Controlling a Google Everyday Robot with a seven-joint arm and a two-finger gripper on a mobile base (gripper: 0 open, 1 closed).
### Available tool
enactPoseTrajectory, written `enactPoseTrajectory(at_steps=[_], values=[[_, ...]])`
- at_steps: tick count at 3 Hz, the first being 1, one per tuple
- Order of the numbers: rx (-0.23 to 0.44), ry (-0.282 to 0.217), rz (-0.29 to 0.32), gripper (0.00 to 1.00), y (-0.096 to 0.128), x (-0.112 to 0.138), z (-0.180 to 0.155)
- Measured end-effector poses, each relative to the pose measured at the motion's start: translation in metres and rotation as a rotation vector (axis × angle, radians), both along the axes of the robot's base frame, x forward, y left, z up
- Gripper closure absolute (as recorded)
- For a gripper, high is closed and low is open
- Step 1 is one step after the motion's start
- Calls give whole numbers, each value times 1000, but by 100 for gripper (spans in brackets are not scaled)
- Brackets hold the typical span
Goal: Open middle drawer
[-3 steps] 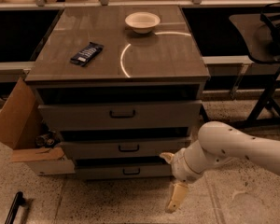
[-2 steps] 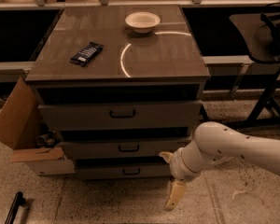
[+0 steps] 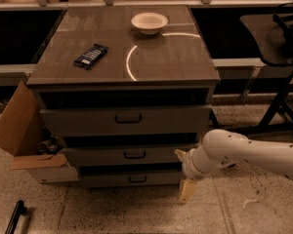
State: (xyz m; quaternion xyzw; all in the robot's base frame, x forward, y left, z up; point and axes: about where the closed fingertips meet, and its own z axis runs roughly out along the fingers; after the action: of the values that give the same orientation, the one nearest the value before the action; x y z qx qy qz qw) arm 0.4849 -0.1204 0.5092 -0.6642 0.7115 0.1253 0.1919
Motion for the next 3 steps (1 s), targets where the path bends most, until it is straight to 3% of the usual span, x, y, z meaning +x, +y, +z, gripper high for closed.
enactPoseTrajectory(at_steps=[2, 3], values=[[17, -64, -20, 0, -14, 55, -38], [33, -107, 7, 0, -8, 77, -41]])
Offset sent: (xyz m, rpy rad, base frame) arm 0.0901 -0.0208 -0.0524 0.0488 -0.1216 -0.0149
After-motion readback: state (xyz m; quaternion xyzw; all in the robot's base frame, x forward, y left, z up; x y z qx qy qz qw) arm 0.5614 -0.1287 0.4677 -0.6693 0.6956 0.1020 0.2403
